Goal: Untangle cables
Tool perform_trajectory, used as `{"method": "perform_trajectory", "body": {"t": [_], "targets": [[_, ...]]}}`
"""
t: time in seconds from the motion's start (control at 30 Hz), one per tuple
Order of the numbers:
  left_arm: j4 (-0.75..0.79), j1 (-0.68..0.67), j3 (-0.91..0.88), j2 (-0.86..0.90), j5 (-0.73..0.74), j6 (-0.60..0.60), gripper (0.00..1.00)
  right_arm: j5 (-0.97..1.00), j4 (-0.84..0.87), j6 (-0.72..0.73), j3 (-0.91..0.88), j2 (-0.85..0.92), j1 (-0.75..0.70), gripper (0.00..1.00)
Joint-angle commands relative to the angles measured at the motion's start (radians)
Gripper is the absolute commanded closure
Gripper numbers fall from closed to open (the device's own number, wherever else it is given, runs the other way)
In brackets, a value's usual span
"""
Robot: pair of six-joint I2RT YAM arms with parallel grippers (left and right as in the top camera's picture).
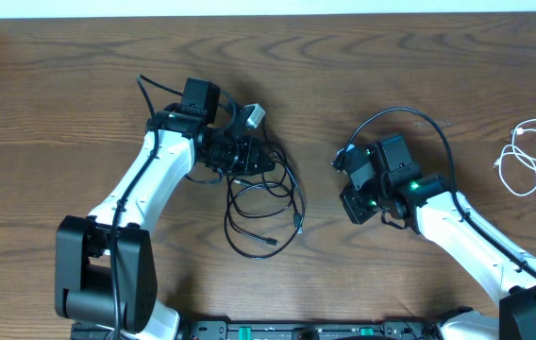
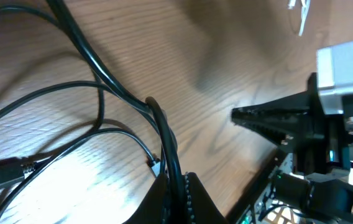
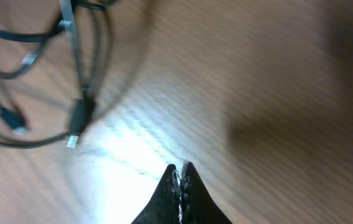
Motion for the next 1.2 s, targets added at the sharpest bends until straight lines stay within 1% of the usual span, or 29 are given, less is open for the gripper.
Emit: {"method": "perform_trajectory", "body": {"t": [0.0,0.07,0.1,0.17,0.23,0.27,0.33,0.37,0.47,0.53,0.83,1.0,1.17], "targets": [[-0.014,-0.002,-0.002,0.001,-0.016,-0.004,0.93,0.166,0.006,0.079,0.000,-0.005,-0.003,0.99],[-0.020,-0.002,-0.002,0.001,-0.010,-0.004,0.93,0.220,0.020,0.161,0.000,-0.005,-0.003,0.99],[-0.021,-0.003,-0.002,0.001,-0.003,-0.004,0.92,0.202,0.037,0.182,0.000,-0.005,-0.003,0.99],[-0.021,-0.007,-0.002,0.001,0.032,-0.003,0.93,0.090,0.085,0.177,0.000,-0.005,-0.002,0.99],[-0.021,-0.011,-0.002,0.001,0.085,0.002,0.93,-0.080,0.139,0.111,0.000,-0.005,-0.002,0.92],[-0.021,-0.014,-0.002,0.001,0.119,0.009,0.93,-0.157,0.163,0.077,0.000,-0.005,-0.002,0.85],[-0.020,-0.019,-0.002,0.001,0.183,0.013,0.92,-0.275,0.211,0.040,0.000,-0.005,-0.002,0.75],[-0.020,-0.023,-0.002,0.001,0.223,0.023,0.93,-0.301,0.229,0.037,0.000,-0.005,-0.002,0.72],[-0.020,-0.040,-0.002,0.001,0.302,0.043,0.93,-0.316,0.266,0.037,0.000,-0.005,-0.002,0.68],[-0.020,-0.063,-0.002,0.001,0.306,0.045,0.93,-0.316,0.274,0.037,0.000,-0.005,-0.001,0.66],[-0.008,-0.166,0.003,-0.006,0.306,0.044,0.93,-0.316,0.272,0.032,0.000,-0.005,0.031,0.66],[-0.005,-0.176,0.006,-0.024,0.307,0.041,0.93,-0.316,0.272,0.014,0.000,-0.005,0.044,0.68],[-0.005,-0.176,0.006,-0.054,0.325,0.041,0.92,-0.315,0.295,0.014,0.000,-0.005,0.044,0.73]]}}
